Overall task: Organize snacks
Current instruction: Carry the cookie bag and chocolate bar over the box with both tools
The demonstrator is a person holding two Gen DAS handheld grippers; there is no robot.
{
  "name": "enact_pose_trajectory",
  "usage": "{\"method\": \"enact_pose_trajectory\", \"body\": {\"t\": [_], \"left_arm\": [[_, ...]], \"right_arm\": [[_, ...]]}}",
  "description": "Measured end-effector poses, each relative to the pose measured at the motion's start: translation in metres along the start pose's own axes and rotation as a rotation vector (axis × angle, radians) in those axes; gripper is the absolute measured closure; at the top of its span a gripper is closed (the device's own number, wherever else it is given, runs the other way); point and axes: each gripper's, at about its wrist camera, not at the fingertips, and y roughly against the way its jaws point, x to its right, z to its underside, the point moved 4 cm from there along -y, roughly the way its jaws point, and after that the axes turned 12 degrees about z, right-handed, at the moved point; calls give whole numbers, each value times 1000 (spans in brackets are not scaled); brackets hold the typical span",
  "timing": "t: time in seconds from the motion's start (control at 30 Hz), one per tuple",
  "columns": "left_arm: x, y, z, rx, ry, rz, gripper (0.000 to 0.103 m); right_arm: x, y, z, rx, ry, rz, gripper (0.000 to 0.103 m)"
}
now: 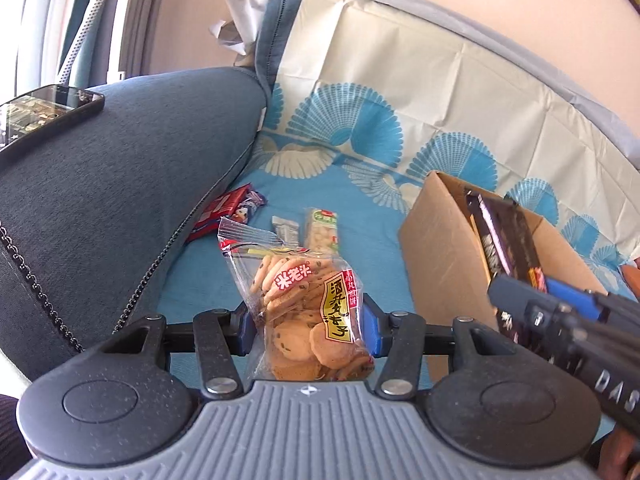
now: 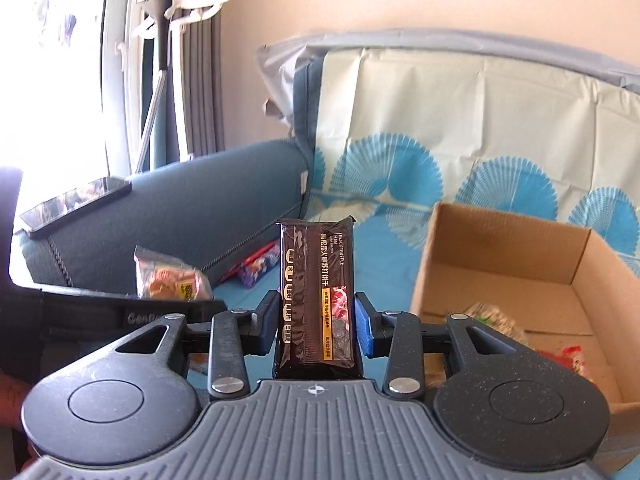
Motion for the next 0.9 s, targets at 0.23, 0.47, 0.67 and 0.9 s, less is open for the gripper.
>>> {"method": "enact_pose_trajectory", "body": {"t": [0.23, 0.47, 0.67, 0.9], "left_arm": [[16, 5, 3, -15, -36, 35, 48], [42, -9, -8, -38, -71, 63, 48], [93, -30, -33, -18, -134, 129, 48], [171, -71, -56, -24, -224, 252, 48]], "right_arm": [[39, 0, -6, 36, -116, 49, 62], [78, -16, -15, 62, -235, 157, 62], [113, -31, -13, 34, -319, 284, 62], [160, -34, -1, 0, -475, 441, 62]]}}
